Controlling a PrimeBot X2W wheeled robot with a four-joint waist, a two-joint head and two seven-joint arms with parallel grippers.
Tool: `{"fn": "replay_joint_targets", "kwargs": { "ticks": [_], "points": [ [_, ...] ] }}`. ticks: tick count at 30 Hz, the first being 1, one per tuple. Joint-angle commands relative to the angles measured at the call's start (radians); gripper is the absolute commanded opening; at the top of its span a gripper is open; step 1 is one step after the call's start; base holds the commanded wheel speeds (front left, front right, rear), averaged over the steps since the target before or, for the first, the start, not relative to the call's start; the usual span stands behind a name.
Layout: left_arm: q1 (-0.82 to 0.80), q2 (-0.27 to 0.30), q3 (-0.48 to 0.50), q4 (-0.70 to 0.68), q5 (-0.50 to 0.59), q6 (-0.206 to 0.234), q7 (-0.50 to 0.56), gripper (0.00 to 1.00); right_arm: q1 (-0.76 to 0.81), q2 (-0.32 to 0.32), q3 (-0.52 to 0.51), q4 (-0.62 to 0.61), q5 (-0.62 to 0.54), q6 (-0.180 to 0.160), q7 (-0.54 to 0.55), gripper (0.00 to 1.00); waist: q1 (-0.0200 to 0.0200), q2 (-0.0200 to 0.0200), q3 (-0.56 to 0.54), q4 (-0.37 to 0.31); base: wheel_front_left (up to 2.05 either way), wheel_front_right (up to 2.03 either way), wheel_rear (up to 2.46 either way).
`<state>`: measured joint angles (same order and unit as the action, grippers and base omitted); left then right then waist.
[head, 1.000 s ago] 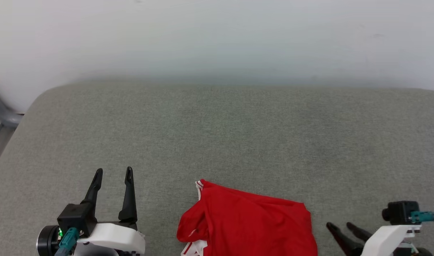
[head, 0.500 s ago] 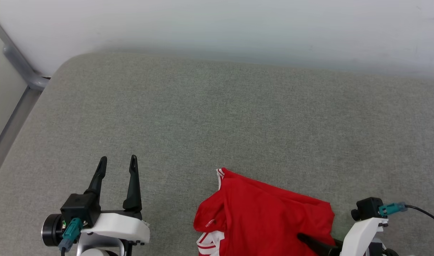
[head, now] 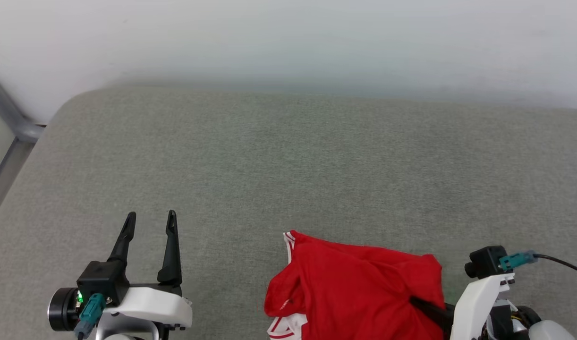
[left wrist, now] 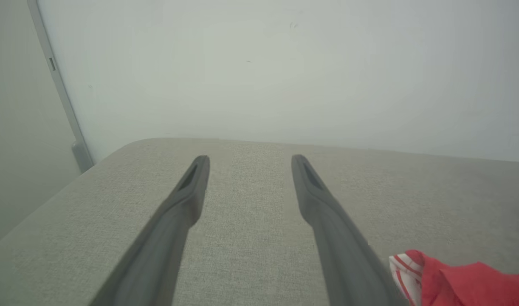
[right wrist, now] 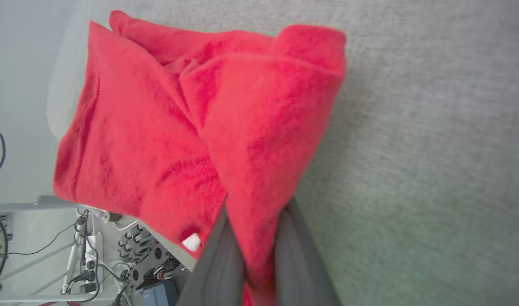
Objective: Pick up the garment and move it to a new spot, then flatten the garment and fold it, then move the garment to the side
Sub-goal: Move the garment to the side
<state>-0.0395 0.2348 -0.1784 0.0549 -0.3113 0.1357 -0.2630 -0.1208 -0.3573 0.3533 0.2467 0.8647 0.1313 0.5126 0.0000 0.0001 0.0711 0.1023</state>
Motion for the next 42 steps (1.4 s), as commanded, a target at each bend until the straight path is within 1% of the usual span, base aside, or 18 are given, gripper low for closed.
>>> {"fn": "replay_joint_targets", "kwargs": {
  "ticks": [1, 4, 6, 12, 18, 23, 24, 28, 31, 38, 42],
  "points": [
    [0.012, 0.0, 0.003, -0.005, 0.003, -0.001, -0.002, 1.0, -0.008, -0.013, 0.0, -0.005, -0.01, -0.001, 0.003, 0.0, 0.0, -0.0001, -0.014, -0.033, 0.0, 0.0, 0.0],
    [0.021, -0.003, 0.008, -0.021, 0.013, 0.003, -0.002, 1.0, -0.025, -0.036, -0.002, -0.02, -0.012, -0.001, 0.025, 0.0, 0.0, -0.0001, -0.011, -0.095, 0.0, 0.0, 0.0],
    [0.02, -0.007, 0.004, -0.034, 0.02, 0.0, -0.002, 1.0, -0.035, -0.065, -0.011, -0.02, -0.027, -0.001, 0.039, 0.0, 0.0, -0.0001, 0.0, -0.137, 0.0, 0.0, 0.0],
    [-0.018, -0.011, -0.012, -0.056, 0.045, -0.012, -0.002, 1.0, -0.083, -0.121, -0.039, 0.008, -0.059, -0.001, 0.054, 0.0, 0.0, -0.0001, 0.054, -0.27, 0.0, 0.0, 0.0],
    [-0.088, 0.001, -0.036, -0.076, 0.071, -0.03, 0.0, 1.0, -0.182, -0.148, -0.076, 0.053, -0.096, -0.001, 0.009, 0.0, 0.0, -0.0001, 0.157, -0.389, 0.0, 0.0, 0.0],
    [-0.17, 0.014, -0.063, -0.113, 0.103, -0.044, 0.022, 1.0, -0.309, -0.153, -0.122, 0.143, -0.17, -0.001, -0.056, 0.0, 0.0, -0.0001, 0.265, -0.466, 0.0, 0.0, 0.0],
    [-0.186, 0.019, -0.068, -0.121, 0.11, -0.047, 0.029, 1.0, -0.335, -0.157, -0.126, 0.159, -0.199, -0.001, -0.071, 0.0, 0.0, -0.0001, 0.287, -0.479, 0.0, 0.0, 0.0],
    [-0.25, 0.039, -0.083, -0.156, 0.135, -0.056, 0.059, 1.0, -0.442, -0.174, -0.169, 0.234, -0.267, -0.001, -0.117, 0.0, 0.0, -0.0001, 0.367, -0.516, 0.0, 0.0, 0.0],
    [-0.291, 0.055, -0.089, -0.177, 0.152, -0.065, 0.08, 1.0, -0.51, -0.198, -0.211, 0.3, -0.309, -0.001, -0.154, 0.0, 0.0, -0.0001, 0.416, -0.526, 0.0, 0.0, 0.0],
    [-0.379, 0.066, -0.113, -0.206, 0.177, -0.084, 0.106, 1.0, -0.624, -0.245, -0.31, 0.42, -0.368, -0.001, -0.256, 0.0, 0.0, -0.0001, 0.507, -0.502, 0.0, 0.0, 0.0],
    [-0.411, 0.064, -0.127, -0.213, 0.185, -0.091, 0.109, 1.0, -0.665, -0.241, -0.347, 0.475, -0.391, -0.001, -0.31, 0.0, 0.0, -0.0001, 0.541, -0.481, 0.0, 0.0, 0.0]
  ]
}}
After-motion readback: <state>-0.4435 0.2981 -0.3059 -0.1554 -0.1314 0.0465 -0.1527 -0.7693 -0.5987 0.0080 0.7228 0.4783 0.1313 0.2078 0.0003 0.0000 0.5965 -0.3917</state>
